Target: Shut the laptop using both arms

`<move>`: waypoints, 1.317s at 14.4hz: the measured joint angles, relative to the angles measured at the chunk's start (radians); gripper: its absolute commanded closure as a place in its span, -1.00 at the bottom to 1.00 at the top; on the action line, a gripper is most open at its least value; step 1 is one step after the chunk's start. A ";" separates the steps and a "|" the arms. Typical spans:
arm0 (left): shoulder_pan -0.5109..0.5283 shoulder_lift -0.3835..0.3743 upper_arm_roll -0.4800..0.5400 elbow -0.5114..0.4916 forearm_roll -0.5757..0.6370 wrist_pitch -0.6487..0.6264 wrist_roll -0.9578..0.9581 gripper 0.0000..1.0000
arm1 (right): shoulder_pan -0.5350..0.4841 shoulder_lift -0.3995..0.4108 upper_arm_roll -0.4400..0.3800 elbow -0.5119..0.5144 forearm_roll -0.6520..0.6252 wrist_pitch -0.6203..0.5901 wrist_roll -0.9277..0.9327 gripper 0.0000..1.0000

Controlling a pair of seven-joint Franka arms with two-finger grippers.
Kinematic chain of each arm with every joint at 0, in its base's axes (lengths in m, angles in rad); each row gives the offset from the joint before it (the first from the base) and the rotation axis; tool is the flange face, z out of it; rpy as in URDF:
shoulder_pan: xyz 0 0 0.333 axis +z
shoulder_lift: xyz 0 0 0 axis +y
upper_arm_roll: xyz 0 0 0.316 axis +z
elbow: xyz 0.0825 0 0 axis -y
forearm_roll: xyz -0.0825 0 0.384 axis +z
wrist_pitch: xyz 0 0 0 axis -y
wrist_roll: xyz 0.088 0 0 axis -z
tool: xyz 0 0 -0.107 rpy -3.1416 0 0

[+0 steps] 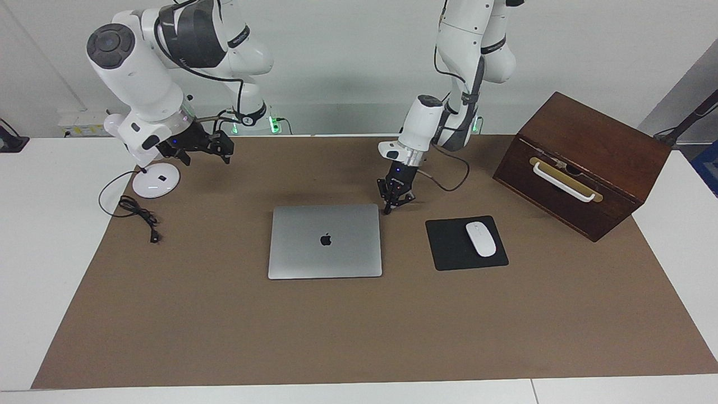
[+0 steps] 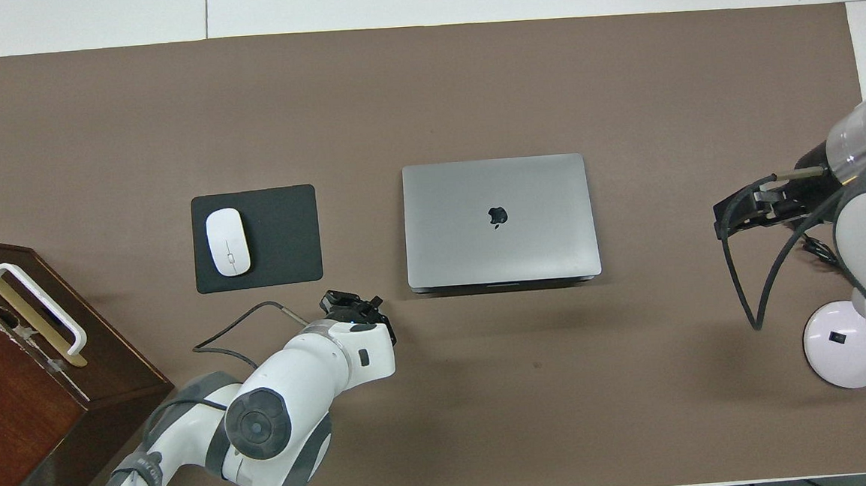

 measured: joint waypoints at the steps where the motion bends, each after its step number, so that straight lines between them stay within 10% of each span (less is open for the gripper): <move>1: 0.011 -0.044 0.001 -0.001 0.000 -0.068 0.000 1.00 | 0.000 0.000 0.000 0.000 0.000 0.000 0.000 -1.00; 12: 0.227 -0.376 0.020 0.153 0.000 -0.802 0.045 0.97 | 0.005 -0.020 0.000 0.001 0.000 0.000 0.000 -1.00; 14: 0.294 -0.378 0.022 0.227 0.000 -0.917 0.063 0.11 | 0.005 -0.020 0.000 0.001 0.000 0.000 0.000 -1.00; 15: 0.330 -0.378 0.022 0.265 0.000 -0.967 0.067 -0.79 | 0.005 -0.020 0.000 0.001 0.000 0.001 0.000 -1.00; 19: 0.441 -0.376 0.024 0.340 0.000 -1.040 0.069 -1.00 | 0.003 -0.020 -0.002 0.001 0.000 0.005 0.000 -1.00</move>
